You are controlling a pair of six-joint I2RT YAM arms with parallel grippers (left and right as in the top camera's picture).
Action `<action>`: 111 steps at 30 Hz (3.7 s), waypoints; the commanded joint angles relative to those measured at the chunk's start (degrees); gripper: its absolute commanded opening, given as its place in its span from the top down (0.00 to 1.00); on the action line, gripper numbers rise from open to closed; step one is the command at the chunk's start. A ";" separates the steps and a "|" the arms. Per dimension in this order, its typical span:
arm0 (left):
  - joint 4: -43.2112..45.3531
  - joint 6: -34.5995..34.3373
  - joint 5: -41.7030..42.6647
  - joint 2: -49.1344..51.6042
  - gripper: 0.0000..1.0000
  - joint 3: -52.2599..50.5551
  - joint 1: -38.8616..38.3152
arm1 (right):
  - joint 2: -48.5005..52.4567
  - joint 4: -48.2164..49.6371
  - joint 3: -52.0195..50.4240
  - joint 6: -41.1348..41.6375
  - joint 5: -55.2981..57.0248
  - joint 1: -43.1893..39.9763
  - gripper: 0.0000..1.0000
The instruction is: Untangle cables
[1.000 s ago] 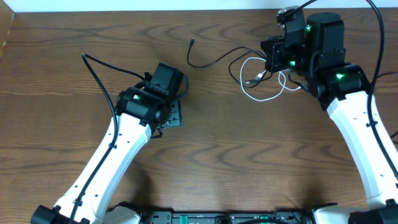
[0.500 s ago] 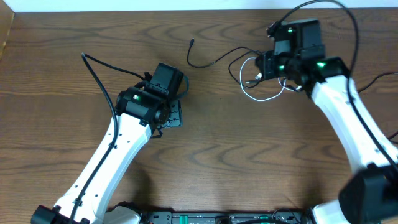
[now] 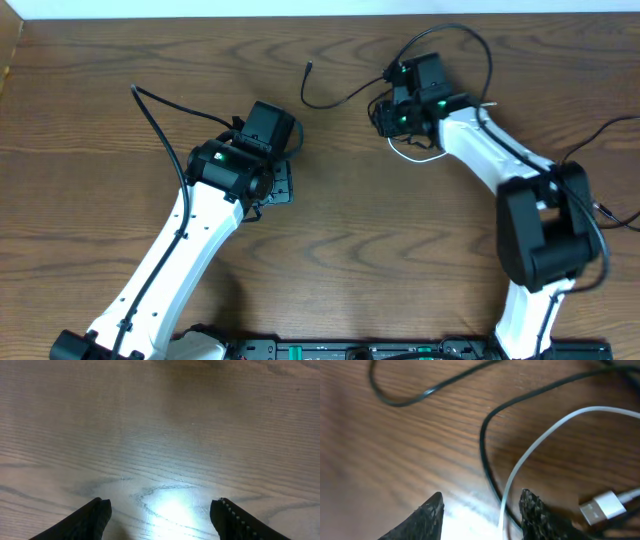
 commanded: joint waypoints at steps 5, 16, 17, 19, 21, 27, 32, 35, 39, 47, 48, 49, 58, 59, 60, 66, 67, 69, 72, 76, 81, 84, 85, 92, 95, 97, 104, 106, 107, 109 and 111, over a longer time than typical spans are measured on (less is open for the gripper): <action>-0.20 0.48 -0.11 0.55 0.31 -0.24 0.02 | 5.25 3.63 0.13 2.78 4.98 0.33 0.57; 0.02 0.52 1.31 0.55 0.31 -0.24 0.02 | 7.10 7.13 0.15 5.79 -3.98 0.81 0.99; 0.02 0.52 1.31 0.55 0.31 -0.24 0.02 | 7.06 7.13 0.17 5.81 -5.38 0.81 0.99; 0.02 0.52 1.31 0.55 0.31 -0.24 0.02 | 6.54 7.02 0.20 5.79 -9.33 0.70 0.99; 0.04 0.52 1.31 0.55 0.31 -0.24 0.02 | 5.07 6.82 0.22 5.79 -14.19 0.35 0.99; 0.04 0.52 1.31 0.55 0.31 -0.24 0.02 | -5.27 -3.15 0.79 2.25 -16.37 0.57 0.99; 0.04 0.52 1.31 0.55 0.31 -0.24 0.02 | -15.37 -12.70 0.90 -1.44 -15.56 1.20 0.99; 0.07 0.52 1.31 0.55 0.31 -0.24 0.02 | -21.79 -16.24 1.31 -1.44 -15.87 1.22 0.99; 0.24 0.52 1.33 0.55 0.31 -0.24 0.02 | -29.92 -15.28 2.97 -3.17 -17.92 1.22 0.99; 0.46 0.50 1.33 0.55 0.31 -0.24 0.02 | -41.16 0.55 4.07 -2.86 -17.59 1.22 0.99; 0.48 0.50 1.33 0.55 0.31 -0.24 0.02 | -42.03 2.60 4.07 -2.86 -17.40 1.20 0.99; 0.48 0.52 1.33 0.55 0.31 -0.24 0.02 | -42.51 3.74 4.07 -2.82 -17.00 1.20 0.99; 0.48 0.50 1.33 0.55 0.31 -0.24 0.02 | -42.32 5.86 4.04 -2.25 -4.46 1.18 0.99; 0.48 0.52 1.33 0.55 0.31 -0.24 0.02 | -42.01 5.73 4.04 -2.25 -3.87 1.18 0.99; 0.48 0.52 1.33 0.55 0.31 -0.24 0.02 | -41.68 5.55 4.04 -2.25 -3.32 1.18 0.99; 0.44 0.52 1.33 0.55 0.31 -0.24 0.02 | -39.12 0.92 4.04 -2.27 6.75 1.18 0.99; 0.44 0.50 1.36 0.55 0.31 -0.24 0.02 | -38.58 -0.59 4.04 -2.25 7.69 1.18 0.99; 0.44 0.52 1.36 0.55 0.31 -0.24 0.02 | -37.53 -2.16 4.02 -1.92 7.56 1.18 0.99; 0.48 0.52 1.33 0.55 0.31 -0.24 0.02 | -36.20 -1.40 4.04 2.43 5.75 1.27 0.99; 0.46 0.50 1.33 0.55 0.31 -0.24 0.02 | -35.10 4.85 4.02 8.28 -1.14 1.27 0.99; 0.44 0.52 1.36 0.55 0.31 -0.24 0.02 | -34.51 8.83 4.02 18.91 -1.07 1.27 0.99; 0.44 0.52 1.36 0.55 0.31 -0.24 0.02 | -34.38 5.35 4.02 30.05 5.92 1.29 0.99; 0.42 0.52 1.36 0.55 0.31 -0.24 0.02 | -34.38 3.41 4.02 33.46 8.76 1.29 0.99; -0.22 0.52 1.33 0.55 0.31 -0.24 0.02 | -32.61 -13.57 4.02 43.21 29.66 1.22 0.99; -0.15 0.50 1.36 0.55 0.31 -0.24 0.02 | -31.02 -15.06 4.00 43.21 28.35 0.70 0.99; -0.17 0.50 1.36 0.55 0.31 -0.24 0.02 | -30.08 -12.98 4.00 43.21 23.17 0.26 0.99; -0.20 0.52 1.36 0.55 0.31 -0.24 0.02 | -28.94 15.43 4.00 41.00 -11.89 -0.22 0.99; -0.20 0.50 1.36 0.55 0.31 -0.24 0.02 | -29.03 23.43 4.00 41.05 -15.30 -0.24 0.99; -0.20 0.50 1.38 0.55 0.31 -0.24 0.02 | -29.07 27.67 4.00 41.07 -15.72 -0.26 0.99; -0.20 0.50 1.38 0.55 0.31 -0.24 0.02 | -29.33 31.06 4.00 41.07 -14.67 -0.48 0.99; -0.20 0.50 1.38 0.55 0.31 -0.24 0.02 | -29.59 29.31 4.02 41.07 -11.17 -1.38 0.99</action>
